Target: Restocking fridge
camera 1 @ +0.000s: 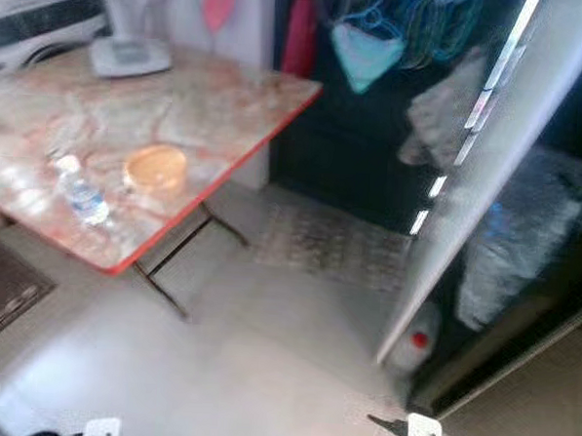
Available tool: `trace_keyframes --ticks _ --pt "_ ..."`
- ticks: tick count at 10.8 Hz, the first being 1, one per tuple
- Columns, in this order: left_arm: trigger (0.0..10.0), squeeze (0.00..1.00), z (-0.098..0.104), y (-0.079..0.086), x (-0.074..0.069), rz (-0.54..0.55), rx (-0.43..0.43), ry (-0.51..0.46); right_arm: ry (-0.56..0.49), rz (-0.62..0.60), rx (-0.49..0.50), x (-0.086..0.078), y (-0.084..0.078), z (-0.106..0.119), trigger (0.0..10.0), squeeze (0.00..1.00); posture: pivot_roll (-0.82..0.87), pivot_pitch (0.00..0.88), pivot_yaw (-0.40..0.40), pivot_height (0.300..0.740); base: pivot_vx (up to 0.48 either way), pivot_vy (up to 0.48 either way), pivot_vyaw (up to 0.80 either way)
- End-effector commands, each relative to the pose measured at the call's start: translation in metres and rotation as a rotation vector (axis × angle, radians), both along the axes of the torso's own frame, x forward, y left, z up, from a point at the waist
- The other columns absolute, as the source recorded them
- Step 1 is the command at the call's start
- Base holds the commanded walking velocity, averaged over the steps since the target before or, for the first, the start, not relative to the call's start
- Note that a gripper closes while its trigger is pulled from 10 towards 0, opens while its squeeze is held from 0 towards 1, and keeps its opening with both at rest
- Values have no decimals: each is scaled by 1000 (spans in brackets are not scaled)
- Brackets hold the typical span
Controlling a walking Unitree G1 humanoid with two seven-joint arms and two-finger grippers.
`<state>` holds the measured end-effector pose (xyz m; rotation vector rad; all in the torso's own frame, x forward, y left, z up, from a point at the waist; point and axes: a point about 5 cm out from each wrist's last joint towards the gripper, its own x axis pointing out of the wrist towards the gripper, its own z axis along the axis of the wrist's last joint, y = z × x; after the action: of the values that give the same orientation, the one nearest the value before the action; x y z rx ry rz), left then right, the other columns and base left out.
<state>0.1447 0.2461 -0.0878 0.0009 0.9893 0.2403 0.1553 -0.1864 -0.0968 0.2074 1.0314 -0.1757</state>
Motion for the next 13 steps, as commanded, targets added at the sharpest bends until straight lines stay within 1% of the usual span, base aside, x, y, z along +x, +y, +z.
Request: trace_keyframes --ticks 1,2,4,6,7,8,9,12,13 --pt "10000 0 0 1 -2 18 -2 -6 18 1 -9 -4 -3 -1 10000 0 -7 0 -6 740 0 0 0" --pt "10000 0 0 1 -2 26 5 -11 10 -13 -5 -3 -3 -1 10000 0 -19 0 -2 740 0 0 0" --pt "10000 0 0 1 -1 20 11 -4 5 16 -23 -1 -5 0 10000 0 -11 0 -11 740 0 0 0" --pt "10000 0 0 0 0 30 10 -12 4 22 -27 0 -5 1 10000 0 -2 0 -19 740 0 0 694" --pt "10000 0 1 0 1 31 10 -14 1 12 -22 1 -5 1 10000 0 -5 0 -19 740 0 0 0" --pt "10000 0 1 0 1 33 9 -15 -4 0 -16 1 -5 1 10000 0 -4 0 -22 740 240 0 0" --pt "10000 0 1 0 2 34 9 -16 3 13 -25 2 -6 1 10000 0 -4 0 -22 740 255 0 0" --pt "10000 0 1 0 3 33 7 -14 -3 59 -40 4 -6 2 10000 0 0 0 -27 740 252 0 704" --pt "10000 0 1 0 3 34 5 -15 -4 46 -32 4 -6 2 10000 0 1 0 -28 740 251 0 0"
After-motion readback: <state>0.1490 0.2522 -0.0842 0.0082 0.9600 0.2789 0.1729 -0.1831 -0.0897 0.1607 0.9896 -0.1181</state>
